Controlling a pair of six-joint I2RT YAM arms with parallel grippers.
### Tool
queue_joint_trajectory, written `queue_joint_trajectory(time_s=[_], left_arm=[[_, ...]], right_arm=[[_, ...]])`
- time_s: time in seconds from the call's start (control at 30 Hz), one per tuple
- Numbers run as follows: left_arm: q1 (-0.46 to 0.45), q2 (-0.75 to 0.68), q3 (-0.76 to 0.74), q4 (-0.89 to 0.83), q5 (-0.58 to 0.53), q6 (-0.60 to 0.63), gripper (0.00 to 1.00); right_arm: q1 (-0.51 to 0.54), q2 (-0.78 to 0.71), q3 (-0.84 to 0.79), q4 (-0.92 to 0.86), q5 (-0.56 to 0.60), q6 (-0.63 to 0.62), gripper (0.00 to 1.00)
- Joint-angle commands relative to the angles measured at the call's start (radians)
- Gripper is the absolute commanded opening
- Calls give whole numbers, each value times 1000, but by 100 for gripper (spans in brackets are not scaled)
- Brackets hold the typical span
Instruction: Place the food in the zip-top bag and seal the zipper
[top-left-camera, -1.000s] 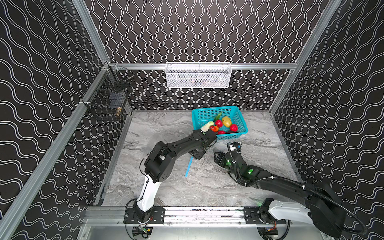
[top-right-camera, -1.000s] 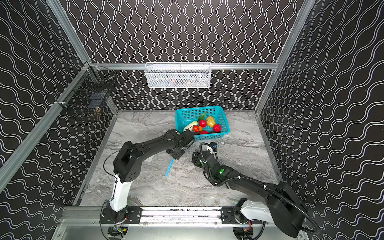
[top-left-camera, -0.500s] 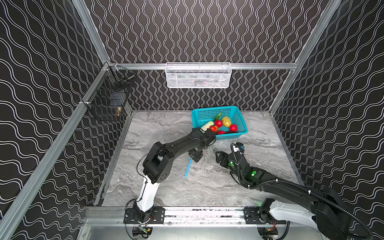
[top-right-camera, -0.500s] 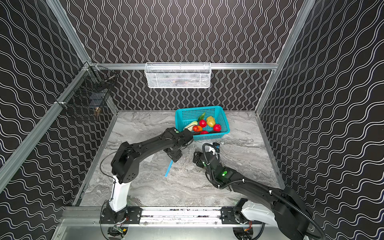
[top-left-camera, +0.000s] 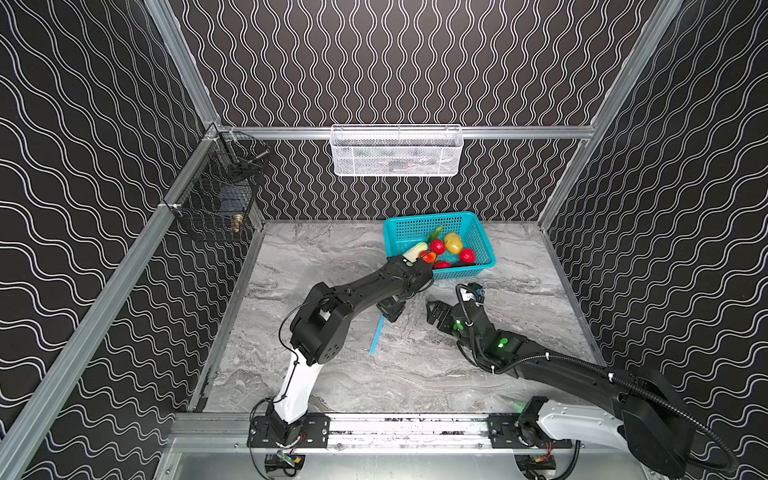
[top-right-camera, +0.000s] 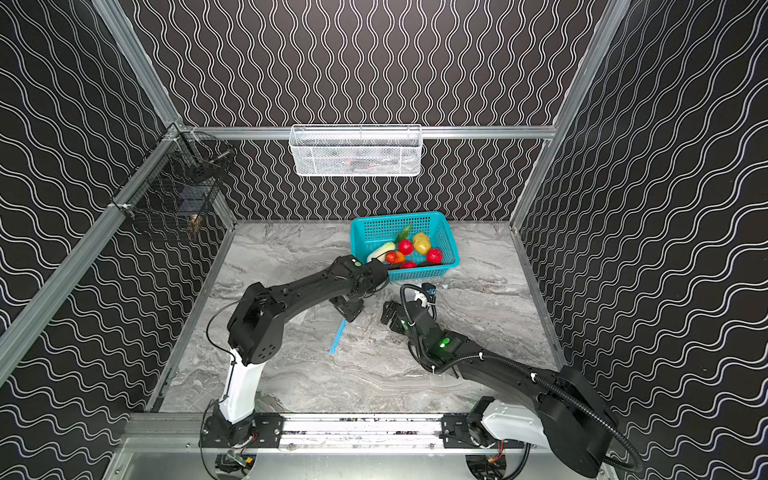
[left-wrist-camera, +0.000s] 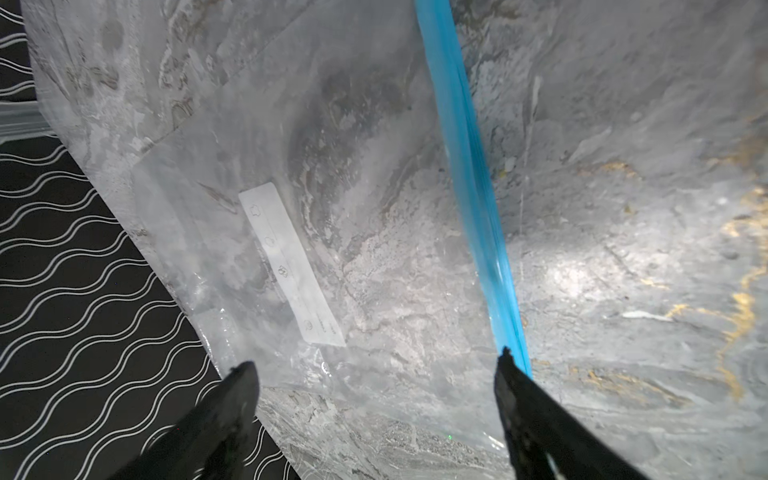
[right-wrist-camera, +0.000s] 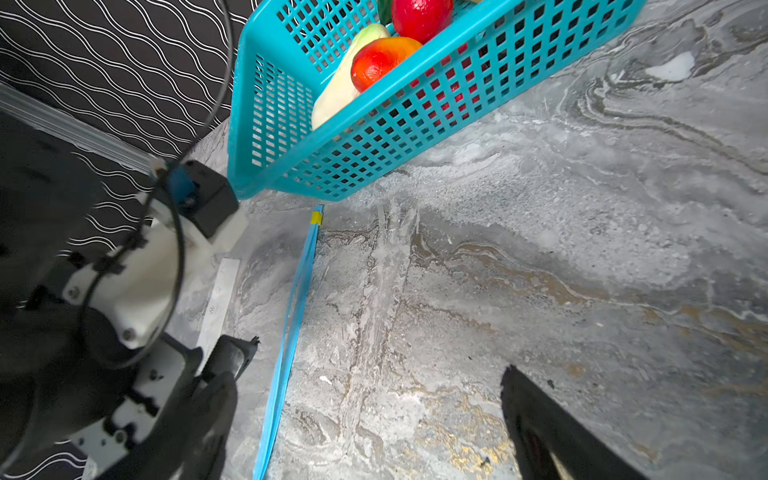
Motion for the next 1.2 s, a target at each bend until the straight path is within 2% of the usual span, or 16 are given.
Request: queue_joint_trajectory(time_s=[0.0, 0.03, 0.13, 0.2, 0.4, 0.53, 0.57, 0.63, 0.83, 0.93, 1.17], left_arm=[[-1, 20, -2, 2, -13, -38, 87], [-1, 33, 3, -3, -19, -46, 86], [-2, 53, 26, -10, 50, -40, 71], [-8, 58, 41, -7, 72, -41, 69], [-12, 108, 76, -18, 25, -55, 73], [-11, 129, 78, -15, 7, -46, 98], [-12, 129, 74, -14, 15, -45, 99], [-11, 122, 69, -7, 34, -45, 99], [-11, 142, 92, -5, -28, -67, 99], [-11, 136, 75, 16, -54, -66, 89], [-11, 92, 14, 69, -95, -71, 83]], right_arm=[[0, -9, 0, -12, 11, 29, 99], [0, -14, -6, -10, 13, 32, 99], [0, -18, -18, -8, 16, 40, 99], [0, -19, -18, -12, 18, 44, 99], [0, -28, -40, 0, 11, 56, 99], [0, -41, -35, -24, 19, 48, 99], [0, -46, -35, -27, 22, 45, 99], [0, -56, -42, -25, 25, 42, 99], [0, -71, -68, -2, 24, 52, 99], [1, -71, -71, 4, 18, 53, 99], [0, -76, -78, 24, 4, 38, 99]])
